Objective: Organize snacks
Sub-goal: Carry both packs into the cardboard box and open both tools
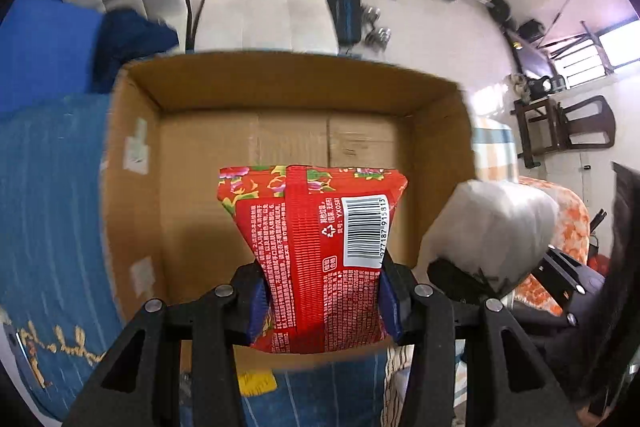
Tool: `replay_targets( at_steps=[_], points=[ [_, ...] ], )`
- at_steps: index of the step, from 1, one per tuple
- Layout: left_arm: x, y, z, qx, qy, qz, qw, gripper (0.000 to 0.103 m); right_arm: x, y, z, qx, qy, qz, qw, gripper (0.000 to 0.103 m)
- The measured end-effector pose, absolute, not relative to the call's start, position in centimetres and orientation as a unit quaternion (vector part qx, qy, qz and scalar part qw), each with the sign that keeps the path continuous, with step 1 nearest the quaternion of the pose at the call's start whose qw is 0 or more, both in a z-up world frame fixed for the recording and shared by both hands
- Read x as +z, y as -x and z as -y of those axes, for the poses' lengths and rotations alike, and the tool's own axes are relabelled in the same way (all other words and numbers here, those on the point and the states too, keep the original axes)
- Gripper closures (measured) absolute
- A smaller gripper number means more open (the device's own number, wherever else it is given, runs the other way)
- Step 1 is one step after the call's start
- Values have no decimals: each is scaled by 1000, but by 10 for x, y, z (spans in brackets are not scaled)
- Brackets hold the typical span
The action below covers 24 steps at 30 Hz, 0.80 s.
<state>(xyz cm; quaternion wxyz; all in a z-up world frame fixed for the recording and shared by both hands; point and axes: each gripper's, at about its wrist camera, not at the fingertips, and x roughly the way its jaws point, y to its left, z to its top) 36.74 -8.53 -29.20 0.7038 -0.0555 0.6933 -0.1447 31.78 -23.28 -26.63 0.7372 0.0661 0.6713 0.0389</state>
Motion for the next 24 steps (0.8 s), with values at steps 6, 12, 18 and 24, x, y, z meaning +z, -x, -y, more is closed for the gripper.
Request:
replay_targets(
  at_steps=[6, 12, 18, 24],
  points=[
    [-347, -414, 93, -158, 57, -726, 667, 61, -314, -363, 223, 42, -33, -698, 714, 33],
    [-376, -440, 100, -156, 50, -744, 647, 60, -361, -403, 223, 26, -15, -725, 689, 33],
    [-396, -445, 98, -147, 56, -756, 636, 60, -388, -427, 222, 25, 0, -738, 675, 30],
    [-404, -446, 93, -142, 79, -766, 623, 59, -391, -436, 210, 33, 26, -747, 664, 23]
  ],
)
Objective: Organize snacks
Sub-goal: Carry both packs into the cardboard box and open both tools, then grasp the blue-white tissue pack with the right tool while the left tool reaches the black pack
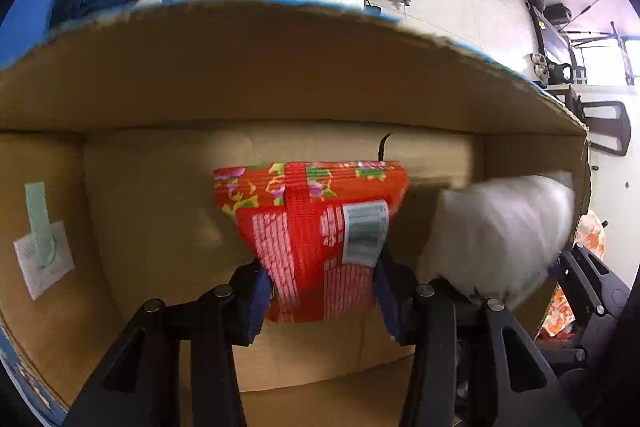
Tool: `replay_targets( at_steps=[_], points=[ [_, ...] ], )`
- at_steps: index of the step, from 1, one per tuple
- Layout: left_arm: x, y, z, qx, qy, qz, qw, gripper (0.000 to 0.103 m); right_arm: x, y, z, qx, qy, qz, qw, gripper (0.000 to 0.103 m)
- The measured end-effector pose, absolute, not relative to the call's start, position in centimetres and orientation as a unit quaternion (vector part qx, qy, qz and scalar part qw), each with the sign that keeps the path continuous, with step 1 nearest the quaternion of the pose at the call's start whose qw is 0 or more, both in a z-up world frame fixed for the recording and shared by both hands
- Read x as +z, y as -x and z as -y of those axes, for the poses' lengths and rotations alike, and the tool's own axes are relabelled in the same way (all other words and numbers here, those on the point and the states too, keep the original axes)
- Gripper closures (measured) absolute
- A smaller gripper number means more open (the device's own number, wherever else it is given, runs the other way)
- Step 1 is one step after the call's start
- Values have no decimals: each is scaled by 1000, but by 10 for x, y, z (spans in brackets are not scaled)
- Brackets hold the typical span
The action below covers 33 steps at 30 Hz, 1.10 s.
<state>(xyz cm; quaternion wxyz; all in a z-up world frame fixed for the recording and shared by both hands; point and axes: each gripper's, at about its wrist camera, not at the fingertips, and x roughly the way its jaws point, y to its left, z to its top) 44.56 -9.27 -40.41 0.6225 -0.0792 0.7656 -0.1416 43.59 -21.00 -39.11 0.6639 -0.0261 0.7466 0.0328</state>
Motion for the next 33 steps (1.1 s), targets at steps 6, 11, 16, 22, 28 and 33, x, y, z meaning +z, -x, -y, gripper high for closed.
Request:
replay_targets(
  at_steps=[6, 11, 16, 22, 28, 33],
  points=[
    [-397, -439, 86, -126, 76, -774, 616, 59, -392, -439, 201, 37, 39, -746, 663, 12],
    [-363, -426, 83, -112, 30, -749, 652, 50, -379, -438, 199, 33, 33, -733, 678, 5],
    [-314, -404, 75, -104, 8, -705, 702, 33, -349, -421, 197, 30, 14, -716, 698, 0],
    [-276, -384, 60, -85, 5, -667, 740, 29, -325, -387, 201, 12, -22, -698, 715, 0],
    [-249, -357, 44, -52, 10, -599, 799, 7, -315, -353, 198, 3, -20, -688, 725, 0],
    [-234, -330, 36, -51, 1, -582, 811, 2, -293, -330, 194, -5, -5, -657, 754, 0]
  ],
)
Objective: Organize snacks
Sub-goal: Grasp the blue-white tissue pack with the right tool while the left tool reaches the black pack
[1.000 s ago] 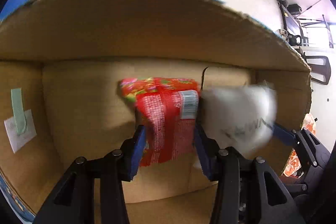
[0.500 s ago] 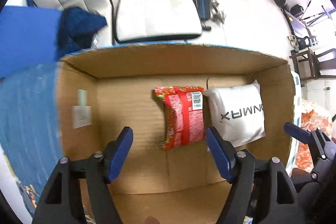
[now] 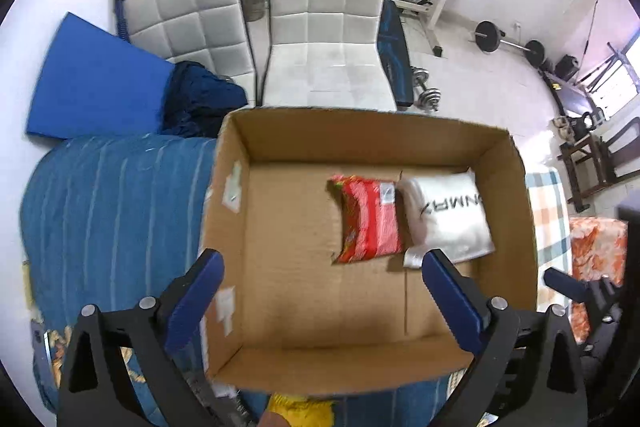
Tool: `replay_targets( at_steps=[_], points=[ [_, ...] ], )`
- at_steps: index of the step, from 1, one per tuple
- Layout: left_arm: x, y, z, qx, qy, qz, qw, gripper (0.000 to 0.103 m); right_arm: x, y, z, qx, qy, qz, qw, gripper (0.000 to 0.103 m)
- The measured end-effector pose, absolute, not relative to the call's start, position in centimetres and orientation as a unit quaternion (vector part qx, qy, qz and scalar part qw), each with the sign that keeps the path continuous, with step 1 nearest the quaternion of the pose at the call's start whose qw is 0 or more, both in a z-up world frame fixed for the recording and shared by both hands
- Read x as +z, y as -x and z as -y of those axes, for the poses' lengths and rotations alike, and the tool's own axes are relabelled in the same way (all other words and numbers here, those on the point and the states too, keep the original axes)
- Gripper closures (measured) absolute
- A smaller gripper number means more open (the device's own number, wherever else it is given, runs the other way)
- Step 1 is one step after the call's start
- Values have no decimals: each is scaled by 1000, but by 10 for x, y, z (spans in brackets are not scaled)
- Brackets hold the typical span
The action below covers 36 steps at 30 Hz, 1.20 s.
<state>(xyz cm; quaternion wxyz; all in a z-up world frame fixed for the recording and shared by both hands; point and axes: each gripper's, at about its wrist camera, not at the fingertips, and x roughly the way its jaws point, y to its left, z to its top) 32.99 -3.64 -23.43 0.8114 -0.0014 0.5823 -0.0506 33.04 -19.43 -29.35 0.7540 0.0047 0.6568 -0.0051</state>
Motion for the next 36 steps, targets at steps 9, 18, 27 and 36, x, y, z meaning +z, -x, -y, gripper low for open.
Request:
replay_targets(
  at_steps=[9, 18, 27, 36],
  points=[
    [-196, -274, 27, -22, -12, -537, 843, 2, -235, -285, 194, -20, -25, -603, 797, 0],
    [-173, -230, 26, -37, 4, -522, 852, 1, -198, -239, 198, -9, -35, -579, 814, 0],
    [-181, -194, -21, 0, 32, -555, 831, 1, -192, -190, 224, -6, -71, -595, 800, 0],
    [-273, -161, -79, 78, 77, -638, 762, 1, -277, -130, 293, -82, -124, -686, 712, 0]
  ],
)
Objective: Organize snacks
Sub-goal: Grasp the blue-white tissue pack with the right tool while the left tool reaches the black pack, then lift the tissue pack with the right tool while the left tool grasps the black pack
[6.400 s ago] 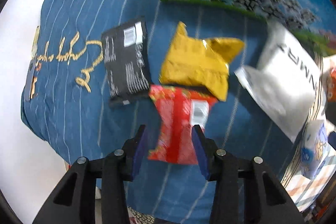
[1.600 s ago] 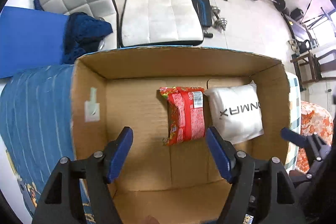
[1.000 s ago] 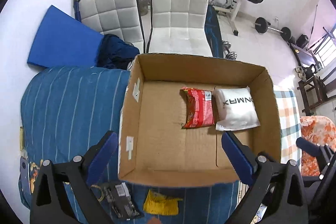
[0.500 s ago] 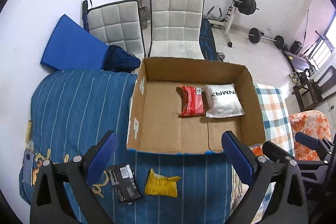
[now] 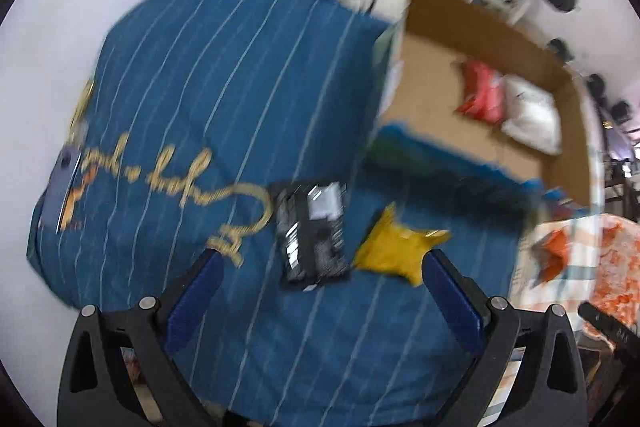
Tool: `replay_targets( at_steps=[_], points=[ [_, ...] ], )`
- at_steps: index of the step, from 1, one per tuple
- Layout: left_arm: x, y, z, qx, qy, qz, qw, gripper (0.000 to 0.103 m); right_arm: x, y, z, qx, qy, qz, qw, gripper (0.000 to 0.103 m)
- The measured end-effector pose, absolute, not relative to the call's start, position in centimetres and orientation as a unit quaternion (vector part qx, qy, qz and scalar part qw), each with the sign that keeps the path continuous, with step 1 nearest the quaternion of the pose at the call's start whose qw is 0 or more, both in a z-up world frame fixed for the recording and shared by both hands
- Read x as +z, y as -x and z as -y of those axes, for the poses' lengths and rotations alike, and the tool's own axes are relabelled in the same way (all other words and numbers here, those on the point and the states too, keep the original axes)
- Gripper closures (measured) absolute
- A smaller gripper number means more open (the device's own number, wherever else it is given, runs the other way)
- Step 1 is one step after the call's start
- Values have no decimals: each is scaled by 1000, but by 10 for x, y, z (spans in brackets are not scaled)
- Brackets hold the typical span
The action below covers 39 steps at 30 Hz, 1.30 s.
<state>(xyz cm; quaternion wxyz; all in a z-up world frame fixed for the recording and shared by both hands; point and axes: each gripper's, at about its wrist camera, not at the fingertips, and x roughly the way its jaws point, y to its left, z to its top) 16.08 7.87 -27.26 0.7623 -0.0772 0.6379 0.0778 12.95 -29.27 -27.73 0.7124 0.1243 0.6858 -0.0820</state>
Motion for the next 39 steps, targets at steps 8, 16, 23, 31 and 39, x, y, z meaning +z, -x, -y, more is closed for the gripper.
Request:
replay_targets(
  at_steps=[8, 16, 23, 31, 39],
  points=[
    [-319, -152, -71, 81, 56, -680, 727, 1, -374, -82, 313, -127, -160, -760, 618, 0],
    [-349, -163, -89, 87, 61, -704, 703, 1, -427, -73, 298, -126, -97, -797, 582, 15],
    [-382, -182, -115, 90, 94, -725, 677, 1, -415, -85, 267, -74, -66, -793, 601, 47],
    [-429, -208, -107, 79, 74, -759, 642, 1, -392, -122, 229, -23, -52, -768, 638, 49],
    [-449, -211, -110, 61, 104, -754, 646, 5, -374, -129, 214, 8, -15, -763, 646, 30]
  ],
)
